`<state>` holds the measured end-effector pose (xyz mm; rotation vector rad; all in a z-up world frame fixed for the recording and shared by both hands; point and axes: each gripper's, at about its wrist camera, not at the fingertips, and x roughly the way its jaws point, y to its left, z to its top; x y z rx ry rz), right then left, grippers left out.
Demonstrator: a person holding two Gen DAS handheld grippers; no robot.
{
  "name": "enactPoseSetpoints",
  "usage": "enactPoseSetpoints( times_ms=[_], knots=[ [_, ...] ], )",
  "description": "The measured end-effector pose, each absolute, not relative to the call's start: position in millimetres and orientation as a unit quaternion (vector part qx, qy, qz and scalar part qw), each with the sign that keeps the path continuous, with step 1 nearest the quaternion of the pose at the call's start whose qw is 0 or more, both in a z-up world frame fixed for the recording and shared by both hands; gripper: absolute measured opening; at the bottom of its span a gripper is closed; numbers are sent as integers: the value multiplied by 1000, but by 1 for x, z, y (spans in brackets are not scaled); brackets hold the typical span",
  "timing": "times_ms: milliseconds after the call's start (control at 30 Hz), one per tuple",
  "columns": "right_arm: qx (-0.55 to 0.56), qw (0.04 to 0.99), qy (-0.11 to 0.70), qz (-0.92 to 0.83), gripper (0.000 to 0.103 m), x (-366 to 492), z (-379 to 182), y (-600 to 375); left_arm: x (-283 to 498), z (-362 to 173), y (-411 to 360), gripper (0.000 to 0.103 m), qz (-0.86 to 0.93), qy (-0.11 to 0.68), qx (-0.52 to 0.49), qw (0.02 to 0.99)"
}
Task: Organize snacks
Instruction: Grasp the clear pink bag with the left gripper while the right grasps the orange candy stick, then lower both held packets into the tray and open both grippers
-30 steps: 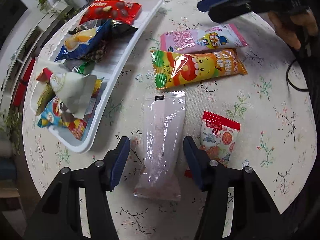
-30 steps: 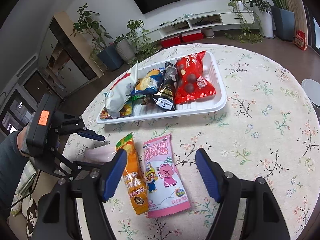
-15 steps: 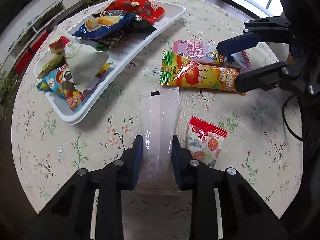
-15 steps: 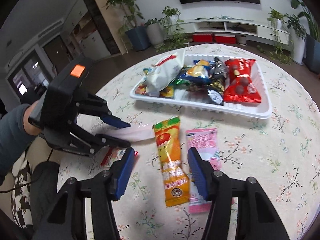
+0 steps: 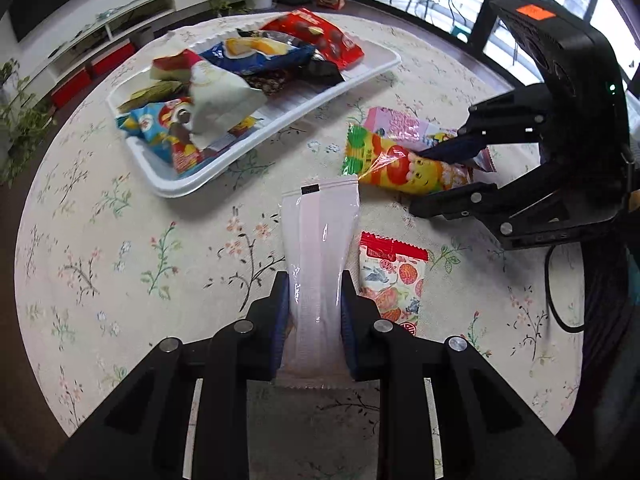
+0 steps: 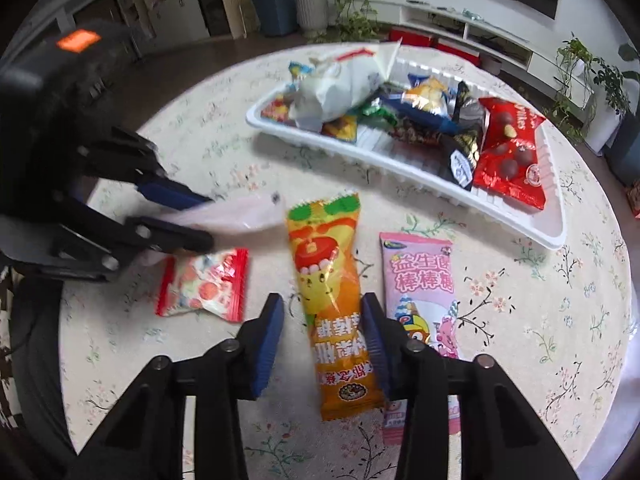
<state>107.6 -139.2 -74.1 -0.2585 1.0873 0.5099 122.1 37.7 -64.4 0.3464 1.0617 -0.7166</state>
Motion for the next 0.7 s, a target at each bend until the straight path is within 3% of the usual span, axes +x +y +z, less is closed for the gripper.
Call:
enactPoseSetpoints(
  times_ms=[267, 700],
  knots=[
    [-114, 821, 513, 222, 21, 106, -74, -141, 111, -42, 59, 21, -321, 470, 62, 820],
    [71, 850, 464, 238, 19, 88, -21, -191, 123, 17, 42, 21, -298, 416, -51, 858]
  ],
)
